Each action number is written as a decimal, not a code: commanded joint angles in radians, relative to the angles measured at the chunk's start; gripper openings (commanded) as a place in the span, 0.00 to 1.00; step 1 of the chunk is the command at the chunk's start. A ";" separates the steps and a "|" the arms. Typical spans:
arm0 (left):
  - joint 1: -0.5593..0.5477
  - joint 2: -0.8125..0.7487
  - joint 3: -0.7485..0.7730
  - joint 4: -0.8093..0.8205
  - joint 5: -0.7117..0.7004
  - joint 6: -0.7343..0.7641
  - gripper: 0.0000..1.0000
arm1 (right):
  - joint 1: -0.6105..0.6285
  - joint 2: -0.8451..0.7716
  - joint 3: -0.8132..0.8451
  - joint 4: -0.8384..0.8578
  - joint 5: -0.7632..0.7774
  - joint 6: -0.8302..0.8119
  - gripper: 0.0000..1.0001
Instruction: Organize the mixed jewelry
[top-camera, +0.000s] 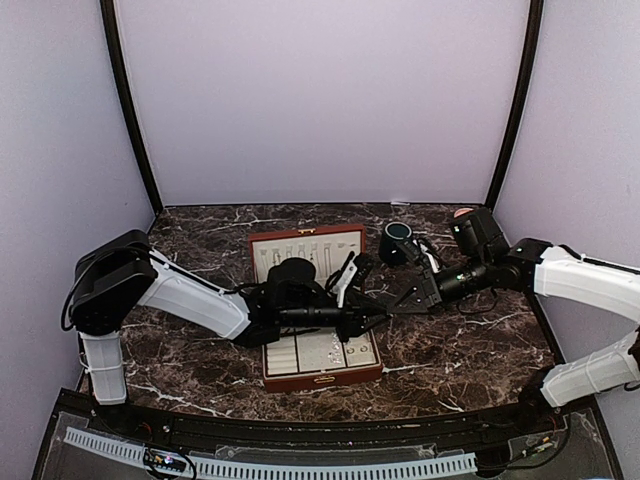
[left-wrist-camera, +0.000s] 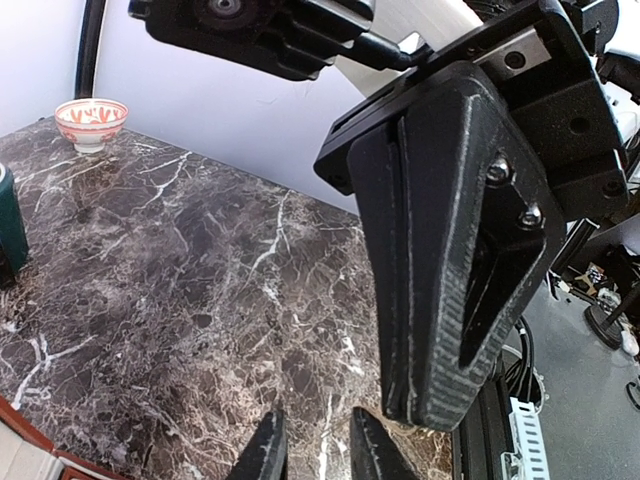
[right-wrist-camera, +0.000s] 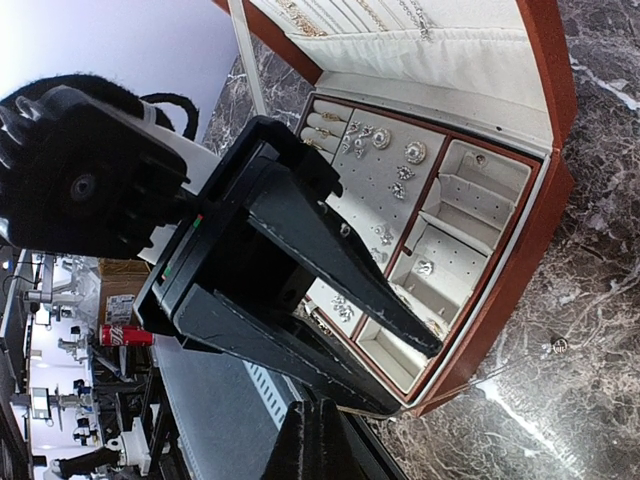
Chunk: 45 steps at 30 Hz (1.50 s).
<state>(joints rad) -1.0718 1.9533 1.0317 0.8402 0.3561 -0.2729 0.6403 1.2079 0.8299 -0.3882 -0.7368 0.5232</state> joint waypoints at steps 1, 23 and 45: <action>-0.007 0.004 0.026 0.050 0.033 -0.008 0.23 | -0.011 -0.014 -0.009 0.040 0.001 0.008 0.00; -0.016 0.038 0.055 0.094 0.090 -0.017 0.00 | -0.046 -0.034 -0.025 0.054 0.022 0.033 0.00; -0.018 -0.079 -0.037 0.010 -0.087 -0.050 0.04 | -0.074 -0.069 -0.034 0.050 0.008 -0.004 0.00</action>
<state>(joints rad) -1.0832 1.9198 0.9840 0.8764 0.3168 -0.3191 0.5697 1.1645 0.8104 -0.3710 -0.6918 0.5358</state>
